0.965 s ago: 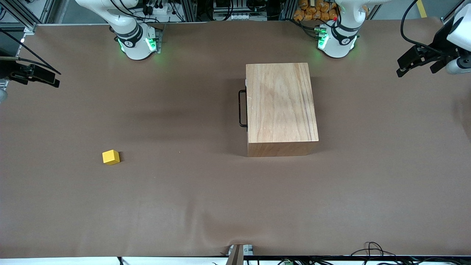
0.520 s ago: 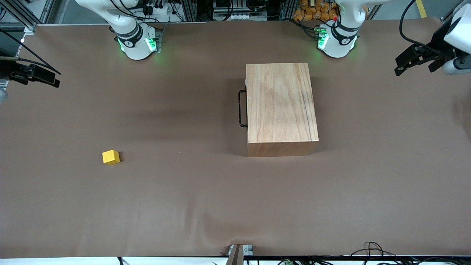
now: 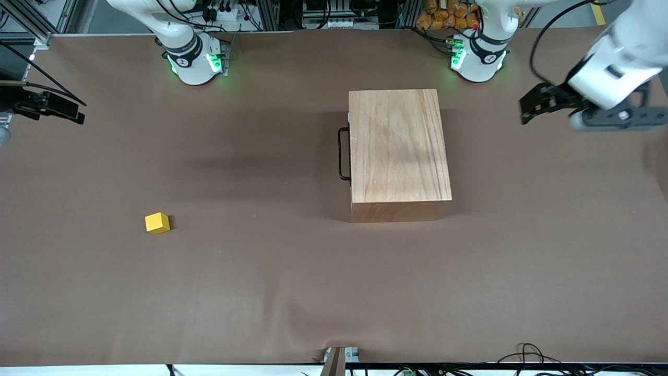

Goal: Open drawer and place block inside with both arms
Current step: 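Reach the left gripper across to the black drawer handle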

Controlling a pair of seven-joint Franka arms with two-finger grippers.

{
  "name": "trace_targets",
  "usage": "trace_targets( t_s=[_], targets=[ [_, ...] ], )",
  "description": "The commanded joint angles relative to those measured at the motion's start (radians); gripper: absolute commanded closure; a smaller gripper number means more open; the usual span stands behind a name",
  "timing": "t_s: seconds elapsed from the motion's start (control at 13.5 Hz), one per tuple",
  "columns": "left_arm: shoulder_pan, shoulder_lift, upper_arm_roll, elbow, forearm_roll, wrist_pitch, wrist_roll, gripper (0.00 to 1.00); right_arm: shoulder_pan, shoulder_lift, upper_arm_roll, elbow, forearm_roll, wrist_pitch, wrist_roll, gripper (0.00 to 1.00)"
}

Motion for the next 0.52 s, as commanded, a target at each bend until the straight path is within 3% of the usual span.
trace_targets(
  t_s=[0.0,0.3,0.45],
  targets=[
    [-0.106,0.173,-0.007,0.182,0.031,-0.03,-0.143,0.0,-0.012,-0.015,0.009,-0.01,0.002,0.001,0.009,0.0],
    [-0.348,0.369,0.034,0.347,0.12,-0.016,-0.37,0.0,-0.014,-0.015,0.009,-0.01,0.002,0.0,0.009,0.0],
    [-0.497,0.466,0.109,0.432,0.12,-0.01,-0.492,0.0,-0.018,-0.013,0.009,-0.01,0.002,0.001,0.009,0.0]
  ],
)
